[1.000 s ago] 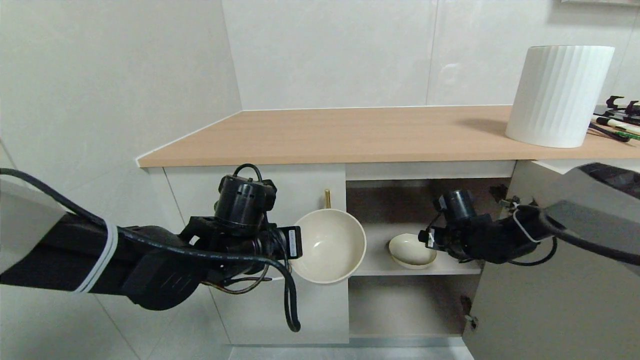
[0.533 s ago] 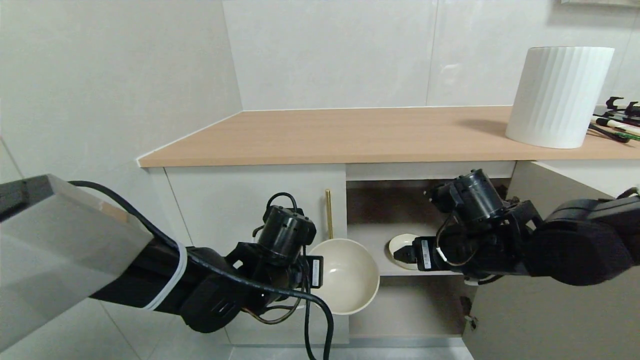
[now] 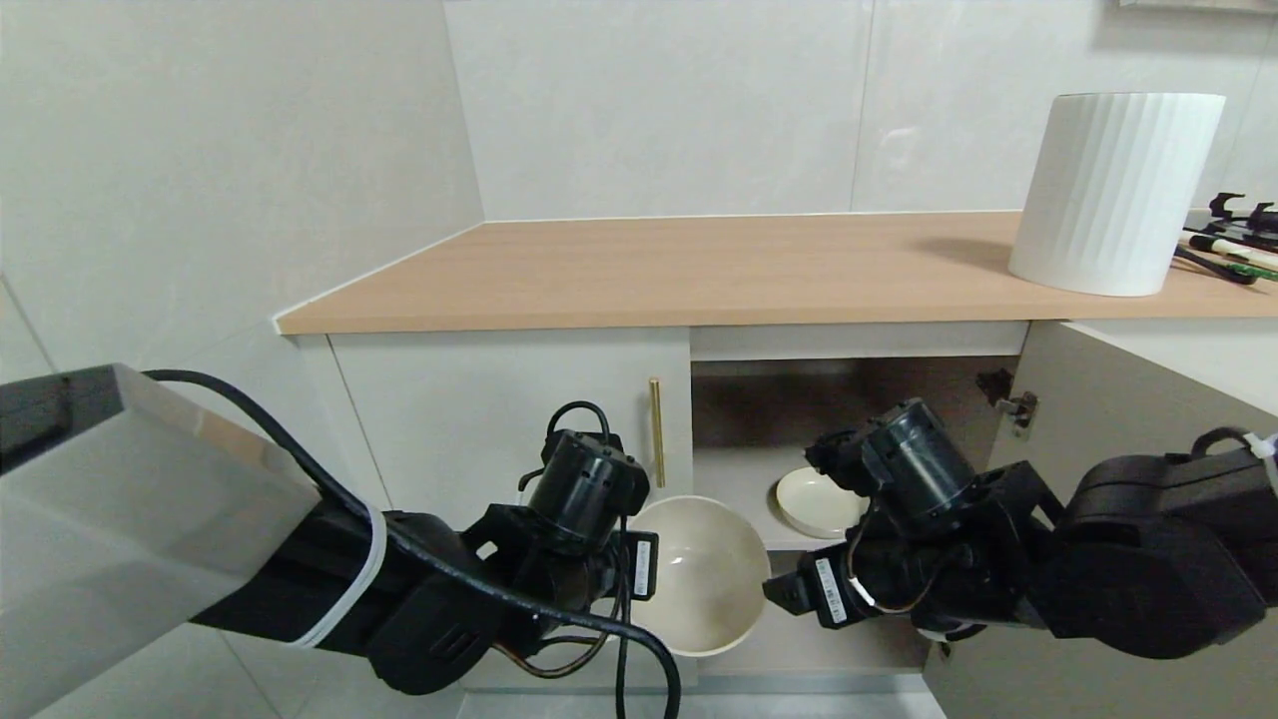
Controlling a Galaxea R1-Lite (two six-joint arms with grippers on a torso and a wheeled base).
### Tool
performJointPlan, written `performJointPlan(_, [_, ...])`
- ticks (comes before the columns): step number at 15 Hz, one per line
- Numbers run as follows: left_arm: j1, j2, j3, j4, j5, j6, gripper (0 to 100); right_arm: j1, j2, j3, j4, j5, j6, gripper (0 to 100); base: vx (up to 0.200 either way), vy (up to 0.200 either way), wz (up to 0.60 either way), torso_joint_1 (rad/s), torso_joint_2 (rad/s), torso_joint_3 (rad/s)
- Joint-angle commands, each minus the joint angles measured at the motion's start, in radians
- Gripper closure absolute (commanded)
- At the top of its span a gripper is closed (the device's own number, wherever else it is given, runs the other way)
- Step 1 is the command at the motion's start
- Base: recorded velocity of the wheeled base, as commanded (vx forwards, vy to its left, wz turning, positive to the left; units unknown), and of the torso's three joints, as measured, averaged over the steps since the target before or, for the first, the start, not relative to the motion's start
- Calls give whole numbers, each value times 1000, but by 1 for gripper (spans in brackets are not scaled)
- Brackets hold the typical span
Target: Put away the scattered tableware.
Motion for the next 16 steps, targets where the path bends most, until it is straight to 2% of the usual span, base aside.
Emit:
performJointPlan(1, [-15,-28,12,0,0,-1,100,2,63,-1,-34,-11,2,0,0,0,0,0,0,0])
performJointPlan(8, [-35,-48,26,0,0,1,100,0,89,-15,-57,-20,32,0,0,0,0,0,0,0])
performJointPlan(9, [-35,-48,28,0,0,1,100,2,89,-15,-57,-18,32,100,0,0,0,0,0,0])
performJointPlan(16, [-35,-48,26,0,0,1,100,2,87,-10,-57,-20,31,100,0,0,0,0,0,0])
